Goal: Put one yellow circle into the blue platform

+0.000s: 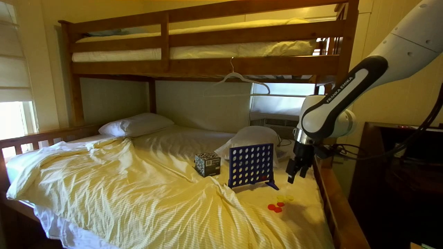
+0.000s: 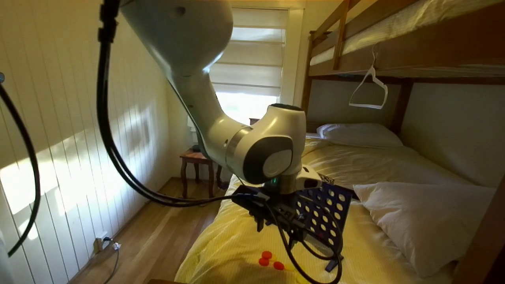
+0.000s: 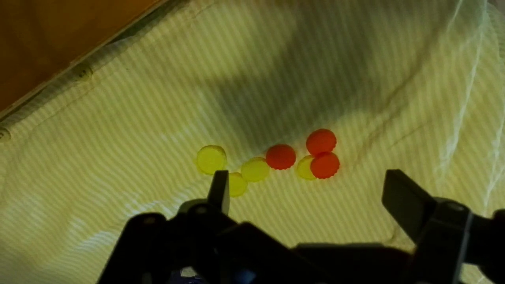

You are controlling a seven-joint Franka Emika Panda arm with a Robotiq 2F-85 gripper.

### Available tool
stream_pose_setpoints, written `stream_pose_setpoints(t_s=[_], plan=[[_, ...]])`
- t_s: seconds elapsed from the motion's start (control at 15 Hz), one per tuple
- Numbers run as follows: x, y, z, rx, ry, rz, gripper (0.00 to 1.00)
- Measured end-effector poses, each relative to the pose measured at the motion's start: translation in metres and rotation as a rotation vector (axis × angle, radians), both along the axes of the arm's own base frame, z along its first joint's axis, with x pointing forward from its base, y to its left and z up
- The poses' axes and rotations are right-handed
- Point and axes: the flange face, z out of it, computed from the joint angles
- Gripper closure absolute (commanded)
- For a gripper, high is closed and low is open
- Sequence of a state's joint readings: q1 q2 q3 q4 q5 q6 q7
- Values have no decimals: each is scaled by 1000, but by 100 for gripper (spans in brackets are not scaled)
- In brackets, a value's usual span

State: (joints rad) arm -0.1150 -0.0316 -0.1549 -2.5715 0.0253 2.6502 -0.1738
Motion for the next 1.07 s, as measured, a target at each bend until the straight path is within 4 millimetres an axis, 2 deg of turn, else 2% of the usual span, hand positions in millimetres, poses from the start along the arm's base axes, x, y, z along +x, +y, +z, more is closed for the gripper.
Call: stream_pose_setpoints(t_s=[0.27,0.67,1.07], plan=[[14,-11,-21,-5,38,-18,0],[48,-38,-57,-30,87,-1,0],[77,-55,-85,-68,139,61,0]])
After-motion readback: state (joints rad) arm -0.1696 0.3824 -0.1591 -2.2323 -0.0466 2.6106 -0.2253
